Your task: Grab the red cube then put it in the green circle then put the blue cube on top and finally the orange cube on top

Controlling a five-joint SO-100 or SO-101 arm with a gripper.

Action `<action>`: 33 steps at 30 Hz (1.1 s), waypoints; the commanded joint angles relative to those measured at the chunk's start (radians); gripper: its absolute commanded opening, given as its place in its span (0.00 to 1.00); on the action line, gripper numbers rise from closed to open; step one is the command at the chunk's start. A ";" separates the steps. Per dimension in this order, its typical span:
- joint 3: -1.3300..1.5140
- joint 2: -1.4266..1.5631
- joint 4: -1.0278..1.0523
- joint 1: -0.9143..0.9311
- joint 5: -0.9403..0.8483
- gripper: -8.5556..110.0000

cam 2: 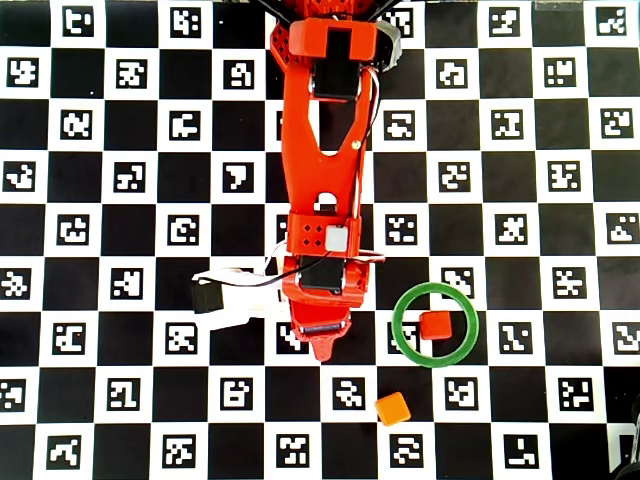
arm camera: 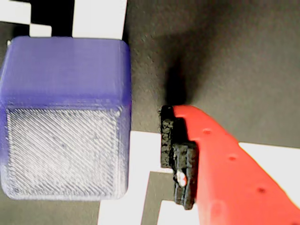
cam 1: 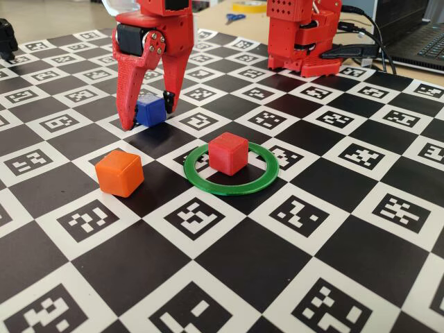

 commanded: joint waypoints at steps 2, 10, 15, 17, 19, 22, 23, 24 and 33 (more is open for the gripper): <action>-0.063 0.034 -0.011 0.012 -0.012 0.36; -0.067 0.034 -0.014 0.014 0.000 0.25; -0.063 0.034 -0.017 0.014 0.014 0.20; -0.061 0.037 -0.018 0.015 0.018 0.18; -0.061 0.040 -0.020 0.015 0.023 0.17; -0.061 0.043 -0.023 0.015 0.031 0.15; -0.061 0.044 -0.025 0.015 0.031 0.14; -0.061 0.048 -0.025 0.015 0.029 0.14; -0.072 0.163 0.063 -0.003 0.057 0.14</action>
